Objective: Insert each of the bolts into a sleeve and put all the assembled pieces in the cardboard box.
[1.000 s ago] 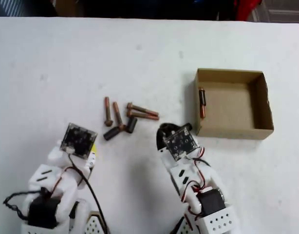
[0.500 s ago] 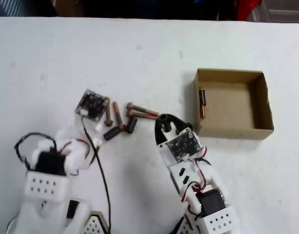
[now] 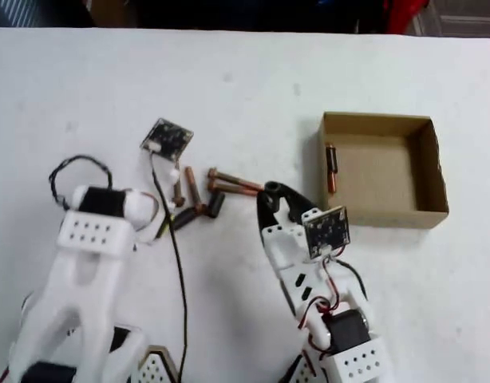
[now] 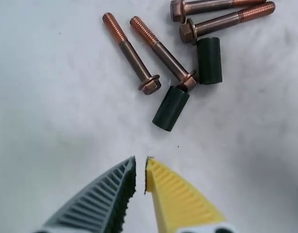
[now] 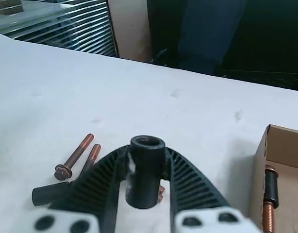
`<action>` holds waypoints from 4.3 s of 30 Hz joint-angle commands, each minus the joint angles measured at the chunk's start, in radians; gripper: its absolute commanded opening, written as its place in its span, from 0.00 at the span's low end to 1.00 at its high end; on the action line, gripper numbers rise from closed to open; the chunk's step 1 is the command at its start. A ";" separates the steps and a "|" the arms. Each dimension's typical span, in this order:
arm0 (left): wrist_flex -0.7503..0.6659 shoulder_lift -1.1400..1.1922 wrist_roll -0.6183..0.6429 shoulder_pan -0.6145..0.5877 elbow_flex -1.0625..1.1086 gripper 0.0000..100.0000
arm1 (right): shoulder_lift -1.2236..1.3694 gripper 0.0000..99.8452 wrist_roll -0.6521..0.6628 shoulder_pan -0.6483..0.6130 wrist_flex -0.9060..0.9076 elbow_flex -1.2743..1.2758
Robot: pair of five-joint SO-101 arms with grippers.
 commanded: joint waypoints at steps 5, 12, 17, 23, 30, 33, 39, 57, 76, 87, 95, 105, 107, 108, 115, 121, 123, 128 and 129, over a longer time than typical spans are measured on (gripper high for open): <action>-0.025 0.229 -0.005 0.008 -0.198 0.08 | -0.015 0.02 0.025 0.010 0.045 0.009; -0.026 0.403 0.000 0.010 -0.376 0.08 | -0.015 0.02 0.025 0.013 0.048 0.009; -0.020 0.549 0.124 0.050 -0.486 0.08 | -0.015 0.02 0.025 0.013 0.048 0.009; -0.017 0.740 0.226 0.119 -0.649 0.08 | -0.015 0.02 0.026 0.013 0.068 0.009; 0.100 0.921 0.328 0.087 -0.847 0.16 | -0.015 0.02 0.026 0.013 0.070 0.009; 0.158 0.964 0.336 0.087 -0.934 0.17 | -0.015 0.02 0.026 0.013 0.070 0.009; 0.172 0.997 0.338 0.039 -0.991 0.17 | -0.015 0.02 0.026 0.015 0.070 0.009; 0.012 0.998 0.338 -0.007 -0.804 0.17 | -0.015 0.02 0.026 0.015 0.070 0.009; -0.089 1.000 0.333 -0.007 -0.664 0.10 | -0.015 0.02 0.026 0.015 0.070 0.009; -0.101 0.997 0.331 -0.007 -0.683 0.04 | -0.015 0.02 0.026 0.015 0.085 0.009; -0.095 0.989 0.330 -0.036 -0.801 0.03 | -0.015 0.02 0.026 0.015 0.088 0.009; 0.011 0.987 -0.044 -0.120 -0.911 0.02 | -0.015 0.02 0.026 0.015 0.090 0.009; 0.114 0.987 -0.052 -0.124 -0.980 0.02 | -0.015 0.02 0.026 0.015 0.090 0.009; 0.176 0.987 -0.052 -0.128 -1.028 0.02 | -0.015 0.02 0.026 0.015 0.090 0.009; 0.539 0.987 -0.057 -0.173 -1.404 0.02 | -0.015 0.02 0.026 0.015 0.090 0.009; 0.545 0.905 -0.094 -0.223 -1.347 0.02 | -0.015 0.02 0.026 0.015 0.090 0.009; 0.543 0.831 -0.152 -0.223 -1.274 0.02 | -0.015 0.02 0.026 0.015 0.090 0.009; 0.539 0.587 -0.224 -0.222 -1.073 0.02 | -0.015 0.02 0.026 0.015 0.090 0.009; 0.531 0.547 -0.233 -0.222 -1.028 0.02 | -0.015 0.02 0.026 0.015 0.090 0.009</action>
